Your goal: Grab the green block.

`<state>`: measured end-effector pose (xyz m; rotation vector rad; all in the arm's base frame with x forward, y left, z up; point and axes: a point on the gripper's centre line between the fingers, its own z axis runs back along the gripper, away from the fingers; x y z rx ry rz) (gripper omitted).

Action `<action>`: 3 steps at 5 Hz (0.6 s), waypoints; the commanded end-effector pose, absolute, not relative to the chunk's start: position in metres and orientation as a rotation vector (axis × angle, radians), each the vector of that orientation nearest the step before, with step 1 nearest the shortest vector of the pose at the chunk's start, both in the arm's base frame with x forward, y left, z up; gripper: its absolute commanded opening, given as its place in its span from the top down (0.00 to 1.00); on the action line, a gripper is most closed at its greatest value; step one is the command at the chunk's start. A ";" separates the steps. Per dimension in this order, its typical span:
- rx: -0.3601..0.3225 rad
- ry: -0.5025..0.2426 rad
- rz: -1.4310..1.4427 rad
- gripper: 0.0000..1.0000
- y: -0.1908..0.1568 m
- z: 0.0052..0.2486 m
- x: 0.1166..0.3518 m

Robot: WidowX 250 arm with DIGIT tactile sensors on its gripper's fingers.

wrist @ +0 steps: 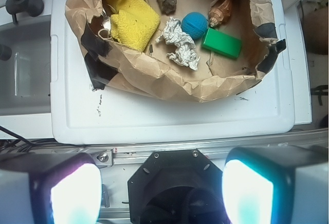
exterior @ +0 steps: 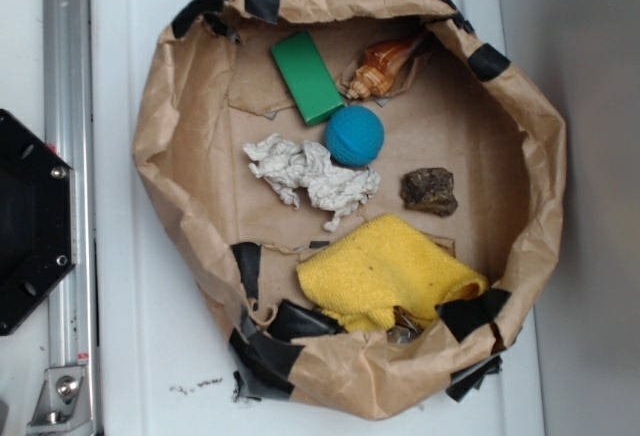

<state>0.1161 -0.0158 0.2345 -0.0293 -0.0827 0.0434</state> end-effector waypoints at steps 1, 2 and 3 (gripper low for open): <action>-0.029 -0.083 0.043 0.00 -0.016 0.234 0.116; 0.019 -0.045 -0.056 0.00 0.018 0.218 0.151; 0.055 -0.066 -0.265 0.00 0.031 0.198 0.187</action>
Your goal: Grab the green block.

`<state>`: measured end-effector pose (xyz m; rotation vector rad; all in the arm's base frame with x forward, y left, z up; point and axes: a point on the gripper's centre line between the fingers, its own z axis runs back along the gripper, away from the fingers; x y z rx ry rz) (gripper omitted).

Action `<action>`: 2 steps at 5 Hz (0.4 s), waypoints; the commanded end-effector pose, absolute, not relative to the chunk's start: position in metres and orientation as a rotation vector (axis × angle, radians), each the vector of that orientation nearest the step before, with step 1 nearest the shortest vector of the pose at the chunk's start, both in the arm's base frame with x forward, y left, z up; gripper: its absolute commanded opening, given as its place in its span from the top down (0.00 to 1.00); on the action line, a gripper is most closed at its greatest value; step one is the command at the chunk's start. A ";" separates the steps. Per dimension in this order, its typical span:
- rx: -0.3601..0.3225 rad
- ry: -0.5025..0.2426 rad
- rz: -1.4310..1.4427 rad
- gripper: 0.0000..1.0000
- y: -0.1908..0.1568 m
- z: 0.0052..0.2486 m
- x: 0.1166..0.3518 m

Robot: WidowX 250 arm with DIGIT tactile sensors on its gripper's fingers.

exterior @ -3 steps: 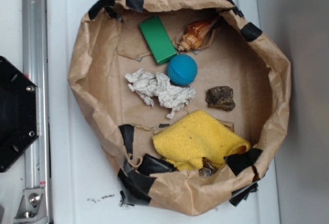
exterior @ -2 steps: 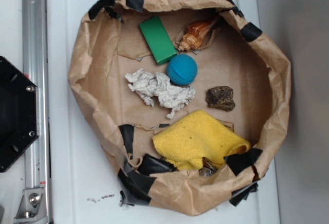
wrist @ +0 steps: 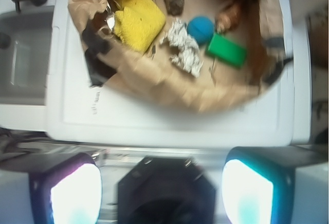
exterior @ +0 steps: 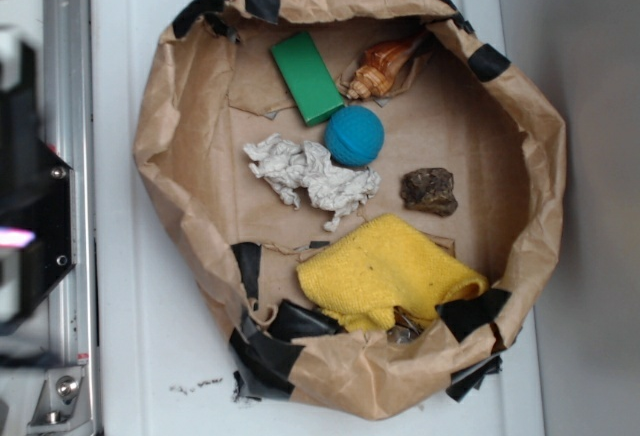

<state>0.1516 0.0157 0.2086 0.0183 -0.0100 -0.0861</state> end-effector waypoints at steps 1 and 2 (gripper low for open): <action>0.144 -0.046 -0.458 0.00 0.051 0.151 0.220; 0.228 -0.069 -0.613 0.00 0.044 0.122 0.239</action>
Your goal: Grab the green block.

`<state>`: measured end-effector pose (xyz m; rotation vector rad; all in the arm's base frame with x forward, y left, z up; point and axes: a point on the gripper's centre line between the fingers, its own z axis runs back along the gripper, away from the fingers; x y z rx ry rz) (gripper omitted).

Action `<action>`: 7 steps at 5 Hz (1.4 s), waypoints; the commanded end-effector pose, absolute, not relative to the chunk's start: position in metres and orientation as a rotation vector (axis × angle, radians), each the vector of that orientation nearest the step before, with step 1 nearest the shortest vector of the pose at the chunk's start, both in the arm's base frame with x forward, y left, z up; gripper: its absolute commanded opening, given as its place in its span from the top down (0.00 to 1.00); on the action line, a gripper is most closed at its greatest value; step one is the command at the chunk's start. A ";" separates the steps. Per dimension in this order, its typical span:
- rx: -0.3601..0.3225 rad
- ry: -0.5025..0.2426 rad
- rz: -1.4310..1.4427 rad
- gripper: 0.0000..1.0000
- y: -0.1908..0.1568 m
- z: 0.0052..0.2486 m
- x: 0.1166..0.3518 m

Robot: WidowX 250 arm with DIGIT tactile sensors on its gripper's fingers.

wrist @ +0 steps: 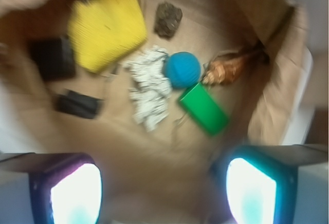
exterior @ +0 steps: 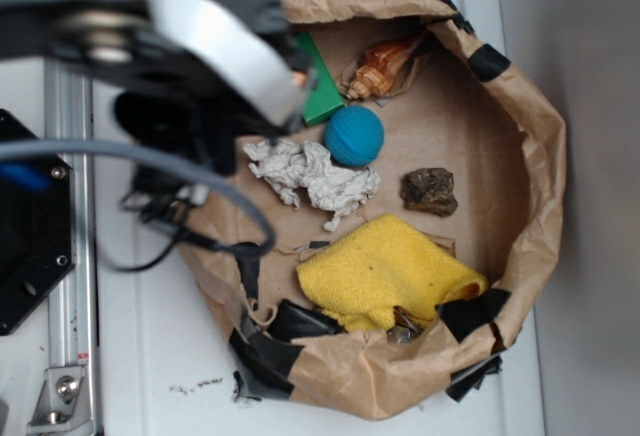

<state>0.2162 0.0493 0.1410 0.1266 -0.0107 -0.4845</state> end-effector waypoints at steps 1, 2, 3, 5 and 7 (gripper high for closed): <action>0.213 -0.053 -0.673 0.00 0.051 0.093 0.249; 0.184 -0.035 -0.733 0.00 0.055 0.074 0.244; 0.149 0.012 -0.812 0.00 0.057 0.056 0.232; 0.102 -0.013 -0.877 0.00 0.088 0.036 0.227; 0.061 0.030 -0.860 1.00 0.075 0.018 0.238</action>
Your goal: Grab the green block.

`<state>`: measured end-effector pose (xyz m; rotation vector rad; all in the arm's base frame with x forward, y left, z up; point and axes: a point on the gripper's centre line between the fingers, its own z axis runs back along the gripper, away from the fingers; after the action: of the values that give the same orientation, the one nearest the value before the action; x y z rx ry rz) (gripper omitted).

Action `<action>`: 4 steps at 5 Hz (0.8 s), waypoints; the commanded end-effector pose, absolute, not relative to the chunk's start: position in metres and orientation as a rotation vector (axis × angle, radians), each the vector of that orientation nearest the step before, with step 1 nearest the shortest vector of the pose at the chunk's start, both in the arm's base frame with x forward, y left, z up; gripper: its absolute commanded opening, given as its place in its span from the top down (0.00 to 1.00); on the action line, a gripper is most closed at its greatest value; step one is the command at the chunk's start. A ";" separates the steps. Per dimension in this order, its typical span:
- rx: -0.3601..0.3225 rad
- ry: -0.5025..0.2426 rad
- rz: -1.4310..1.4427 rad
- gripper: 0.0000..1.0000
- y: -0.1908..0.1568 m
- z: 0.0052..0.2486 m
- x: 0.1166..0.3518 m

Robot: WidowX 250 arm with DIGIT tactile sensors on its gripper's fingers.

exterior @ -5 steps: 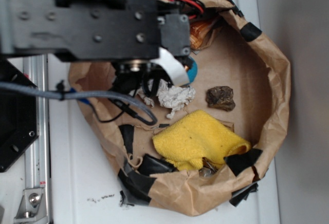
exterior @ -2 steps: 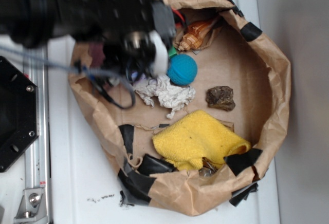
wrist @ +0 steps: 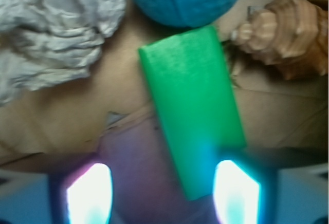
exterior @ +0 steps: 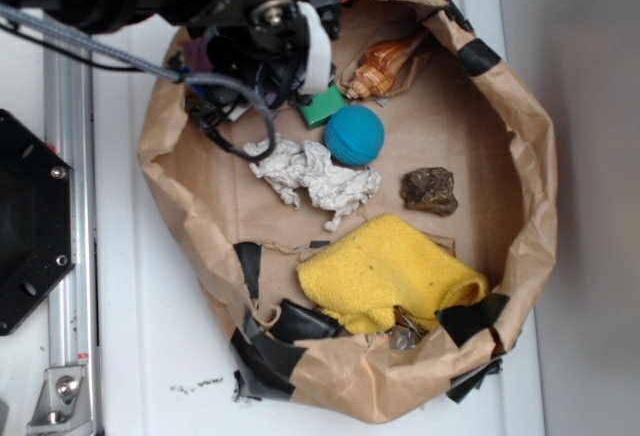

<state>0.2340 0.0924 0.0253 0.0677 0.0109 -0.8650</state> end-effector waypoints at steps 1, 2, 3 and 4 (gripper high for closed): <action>0.068 0.038 -0.825 1.00 0.078 0.015 0.239; 0.060 0.027 -0.816 1.00 0.076 0.018 0.241; 0.068 0.015 -0.807 0.00 0.073 0.021 0.243; 0.062 0.015 -0.817 0.00 0.072 0.020 0.243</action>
<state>0.2395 0.0895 0.0228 0.0753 0.0140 -0.7826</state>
